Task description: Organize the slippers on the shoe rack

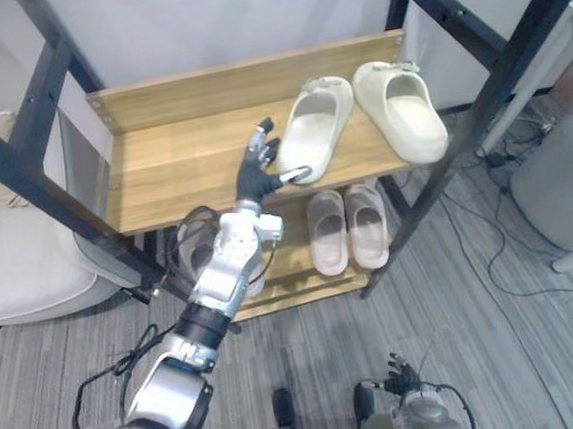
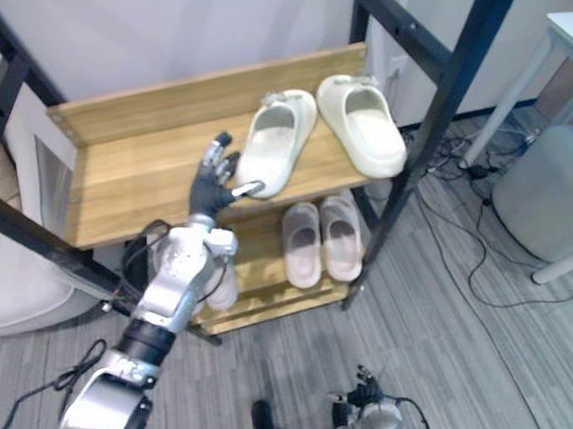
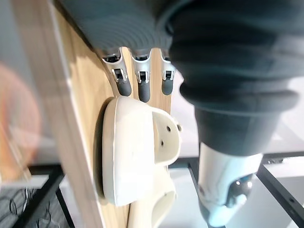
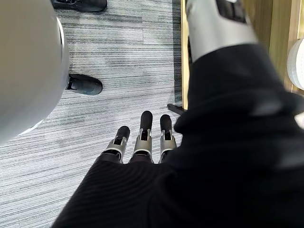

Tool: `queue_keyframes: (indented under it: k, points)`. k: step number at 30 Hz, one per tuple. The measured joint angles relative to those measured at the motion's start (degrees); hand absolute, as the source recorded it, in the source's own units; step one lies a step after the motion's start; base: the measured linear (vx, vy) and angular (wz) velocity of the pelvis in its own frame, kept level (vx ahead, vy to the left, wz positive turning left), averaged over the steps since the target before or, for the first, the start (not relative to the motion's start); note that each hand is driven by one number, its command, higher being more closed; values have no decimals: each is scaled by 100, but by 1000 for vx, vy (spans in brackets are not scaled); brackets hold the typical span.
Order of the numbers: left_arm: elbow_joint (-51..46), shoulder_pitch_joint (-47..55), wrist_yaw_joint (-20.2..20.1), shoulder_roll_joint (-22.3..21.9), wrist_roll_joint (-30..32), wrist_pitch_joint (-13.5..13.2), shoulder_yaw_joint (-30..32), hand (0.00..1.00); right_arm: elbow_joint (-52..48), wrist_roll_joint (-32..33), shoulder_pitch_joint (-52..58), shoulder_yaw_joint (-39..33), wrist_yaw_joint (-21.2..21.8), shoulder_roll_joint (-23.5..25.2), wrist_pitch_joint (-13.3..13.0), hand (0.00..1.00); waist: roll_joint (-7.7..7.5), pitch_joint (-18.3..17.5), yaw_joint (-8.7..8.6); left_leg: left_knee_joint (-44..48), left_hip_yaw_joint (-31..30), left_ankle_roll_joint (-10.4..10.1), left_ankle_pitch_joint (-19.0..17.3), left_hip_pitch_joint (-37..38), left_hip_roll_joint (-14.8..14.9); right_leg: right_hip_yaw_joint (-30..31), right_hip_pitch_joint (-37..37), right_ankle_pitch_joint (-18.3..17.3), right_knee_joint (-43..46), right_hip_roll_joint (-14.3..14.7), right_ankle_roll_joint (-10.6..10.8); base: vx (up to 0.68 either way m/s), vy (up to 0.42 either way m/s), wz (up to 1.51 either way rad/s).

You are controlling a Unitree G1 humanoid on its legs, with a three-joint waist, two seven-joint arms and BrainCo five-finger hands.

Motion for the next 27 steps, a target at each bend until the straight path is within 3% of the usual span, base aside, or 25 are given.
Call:
queue_keyframes:
  k: [15, 27]
  points:
    - [773, -666, 9, -143, -118, 27, -76, 0, 14, 1, 5, -57, -42, 31, 0, 0, -105, -60, -203, 2, 220, -48, -38, 3, 36, 185, -113, 6, 0, 24, 2, 13, 3, -7]
    - [985, -727, 9, -131, -117, 37, 226, 0, 13, 0, 6, -61, -52, 42, 0, 0, -114, -56, -234, 2, 325, -84, -72, 67, 65, 312, -117, 11, -2, 53, -2, 3, -1, -5]
